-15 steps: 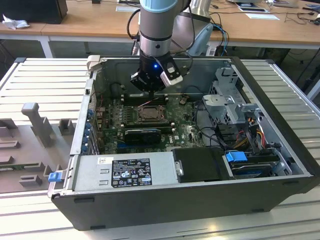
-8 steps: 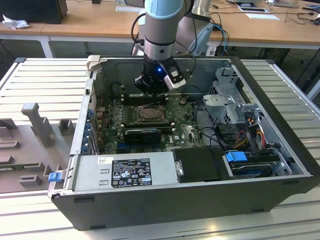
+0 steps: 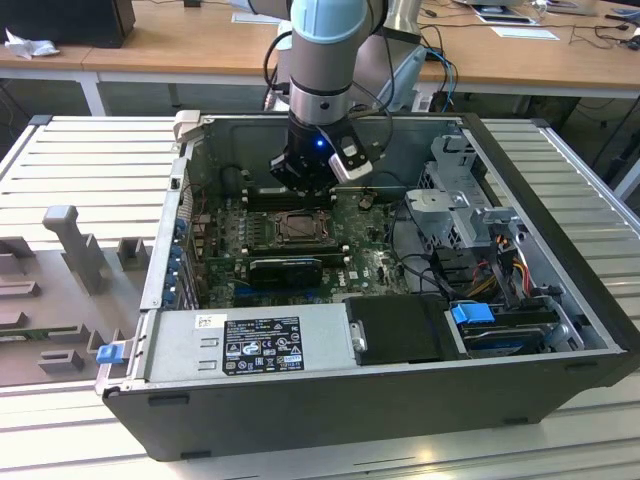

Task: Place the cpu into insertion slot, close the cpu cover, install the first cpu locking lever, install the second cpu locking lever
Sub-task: 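Install the first cpu locking lever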

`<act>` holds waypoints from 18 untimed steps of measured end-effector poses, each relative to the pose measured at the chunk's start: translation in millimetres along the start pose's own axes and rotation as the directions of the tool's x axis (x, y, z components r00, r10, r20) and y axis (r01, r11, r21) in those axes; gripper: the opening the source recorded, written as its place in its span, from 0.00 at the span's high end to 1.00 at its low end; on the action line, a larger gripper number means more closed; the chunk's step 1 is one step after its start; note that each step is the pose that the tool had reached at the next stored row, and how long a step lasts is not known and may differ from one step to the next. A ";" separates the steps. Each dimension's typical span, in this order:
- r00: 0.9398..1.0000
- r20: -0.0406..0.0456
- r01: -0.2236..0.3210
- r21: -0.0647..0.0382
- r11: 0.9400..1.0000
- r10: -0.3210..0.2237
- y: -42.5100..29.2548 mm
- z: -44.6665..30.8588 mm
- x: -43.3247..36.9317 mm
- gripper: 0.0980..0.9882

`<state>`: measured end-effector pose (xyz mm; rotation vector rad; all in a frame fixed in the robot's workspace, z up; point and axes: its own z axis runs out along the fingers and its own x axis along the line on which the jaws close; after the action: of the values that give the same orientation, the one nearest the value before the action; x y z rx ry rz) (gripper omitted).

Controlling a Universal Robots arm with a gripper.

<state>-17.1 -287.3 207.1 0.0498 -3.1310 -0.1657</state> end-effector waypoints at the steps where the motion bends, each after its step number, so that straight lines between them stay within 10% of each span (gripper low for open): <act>1: 1.000 0.000 0.000 0.001 1.000 0.000 0.0 0.2 0.0 0.99; 18: 1.000 -0.001 0.000 0.019 1.000 0.000 -0.8 6.2 -1.4 0.99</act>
<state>-15.8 -287.4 200.9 0.0496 -3.1320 -0.1353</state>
